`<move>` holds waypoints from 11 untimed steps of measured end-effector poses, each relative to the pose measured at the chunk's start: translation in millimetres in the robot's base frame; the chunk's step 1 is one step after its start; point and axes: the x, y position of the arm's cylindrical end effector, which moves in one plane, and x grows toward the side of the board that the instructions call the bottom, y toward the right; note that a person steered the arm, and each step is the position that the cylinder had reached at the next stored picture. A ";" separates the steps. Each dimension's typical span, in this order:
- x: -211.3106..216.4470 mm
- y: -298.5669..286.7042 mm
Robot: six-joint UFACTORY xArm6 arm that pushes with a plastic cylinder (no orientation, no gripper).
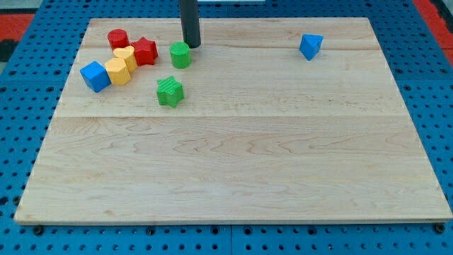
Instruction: Place the green circle left below the green star
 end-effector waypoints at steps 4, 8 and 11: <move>37.4 -26.0; 80.3 -40.7; 100.8 -40.7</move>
